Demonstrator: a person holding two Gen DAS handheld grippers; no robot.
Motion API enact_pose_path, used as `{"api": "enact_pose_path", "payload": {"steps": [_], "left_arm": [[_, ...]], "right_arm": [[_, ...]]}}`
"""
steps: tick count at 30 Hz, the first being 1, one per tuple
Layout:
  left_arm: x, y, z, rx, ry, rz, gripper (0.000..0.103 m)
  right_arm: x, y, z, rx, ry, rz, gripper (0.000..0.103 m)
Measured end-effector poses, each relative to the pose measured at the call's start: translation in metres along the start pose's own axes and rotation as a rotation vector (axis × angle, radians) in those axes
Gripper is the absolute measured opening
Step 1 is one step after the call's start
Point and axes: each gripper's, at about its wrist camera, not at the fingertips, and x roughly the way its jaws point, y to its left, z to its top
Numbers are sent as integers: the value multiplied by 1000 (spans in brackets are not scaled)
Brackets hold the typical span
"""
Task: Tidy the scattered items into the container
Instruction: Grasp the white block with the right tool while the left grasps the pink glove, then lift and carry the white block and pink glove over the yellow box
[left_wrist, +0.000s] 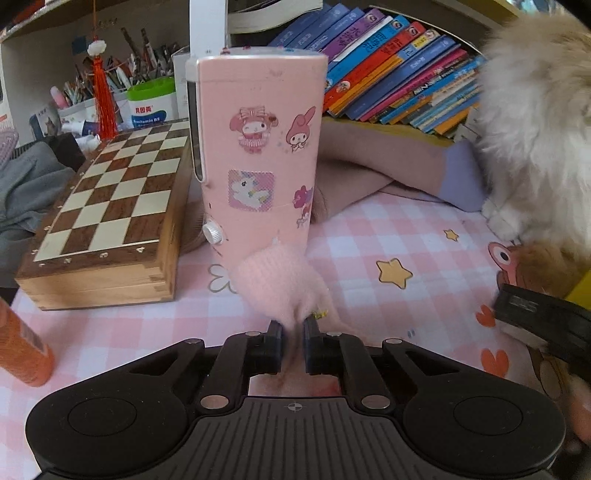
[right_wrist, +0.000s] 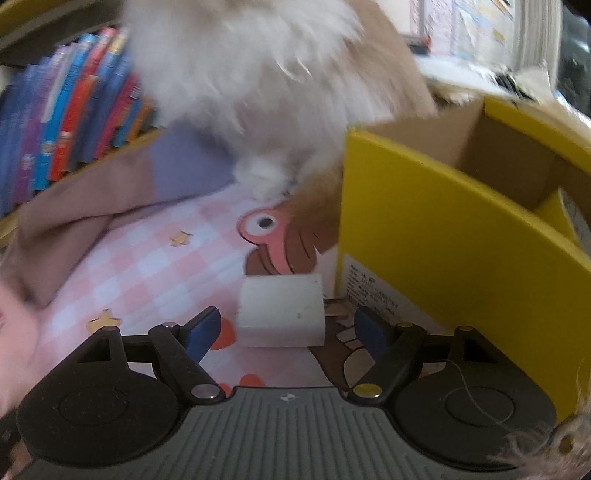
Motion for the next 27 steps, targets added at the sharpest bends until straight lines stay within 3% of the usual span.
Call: {"api": "enact_pose_path", "payload": {"steps": [6, 9, 12, 27], "left_arm": [[-10, -7, 0, 29, 8, -24, 10], [-11, -8, -2, 24, 16, -29, 10], [-13, -7, -4, 17, 23, -30, 9], [-58, -10, 0, -8, -11, -15, 9]], "right_arm": [[8, 6, -2, -4, -10, -18, 78], [9, 5, 0, -20, -18, -30, 63], [11, 2, 2, -44, -17, -5, 63], [-33, -7, -1, -112, 70, 284, 63]]}}
